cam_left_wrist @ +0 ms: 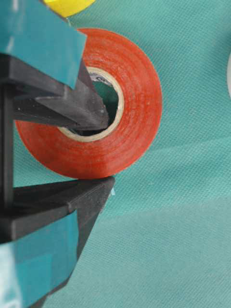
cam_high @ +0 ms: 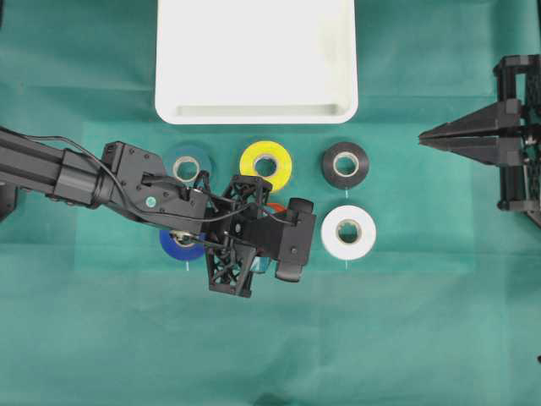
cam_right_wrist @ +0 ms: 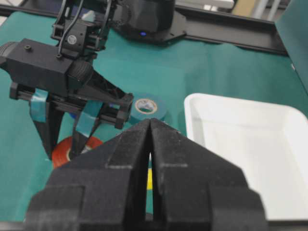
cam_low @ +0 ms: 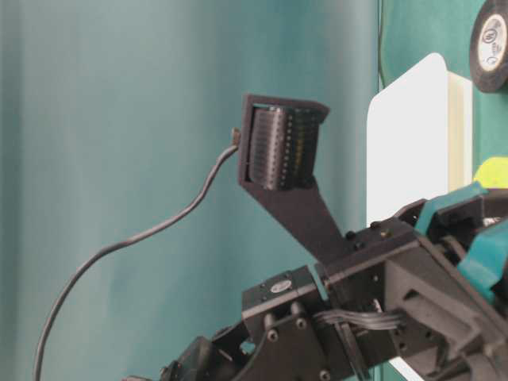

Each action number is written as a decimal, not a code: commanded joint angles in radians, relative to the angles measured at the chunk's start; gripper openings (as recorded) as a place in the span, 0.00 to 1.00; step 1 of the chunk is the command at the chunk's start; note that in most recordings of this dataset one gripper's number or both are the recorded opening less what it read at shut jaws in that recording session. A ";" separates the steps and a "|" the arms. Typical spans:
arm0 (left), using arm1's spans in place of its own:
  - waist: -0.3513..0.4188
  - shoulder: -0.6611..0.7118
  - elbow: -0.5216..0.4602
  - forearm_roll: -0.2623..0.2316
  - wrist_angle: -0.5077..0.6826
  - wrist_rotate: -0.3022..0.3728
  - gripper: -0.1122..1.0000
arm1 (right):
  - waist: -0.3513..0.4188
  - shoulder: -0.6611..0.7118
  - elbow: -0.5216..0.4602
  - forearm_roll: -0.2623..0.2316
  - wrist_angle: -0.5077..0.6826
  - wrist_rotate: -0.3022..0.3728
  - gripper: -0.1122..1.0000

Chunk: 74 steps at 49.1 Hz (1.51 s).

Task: Place the tape from the fixed location into the white case.
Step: 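Close the left gripper on the red-orange roll's rim and lift it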

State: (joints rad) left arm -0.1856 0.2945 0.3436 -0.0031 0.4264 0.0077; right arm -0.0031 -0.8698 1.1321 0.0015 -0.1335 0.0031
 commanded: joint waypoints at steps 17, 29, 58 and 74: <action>-0.006 -0.060 -0.038 0.002 0.034 0.002 0.34 | -0.002 0.005 -0.015 -0.002 -0.009 0.000 0.10; -0.008 -0.100 -0.067 0.002 0.089 0.002 0.34 | 0.000 0.006 -0.015 -0.002 -0.006 0.000 0.10; -0.011 -0.261 -0.141 0.005 0.261 0.003 0.34 | 0.000 0.008 -0.017 -0.002 -0.006 0.000 0.10; -0.011 -0.267 -0.239 0.008 0.399 0.003 0.34 | 0.000 0.006 -0.017 -0.002 -0.009 0.000 0.10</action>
State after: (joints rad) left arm -0.1933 0.0660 0.1534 0.0000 0.8053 0.0077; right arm -0.0031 -0.8667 1.1305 0.0015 -0.1335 0.0031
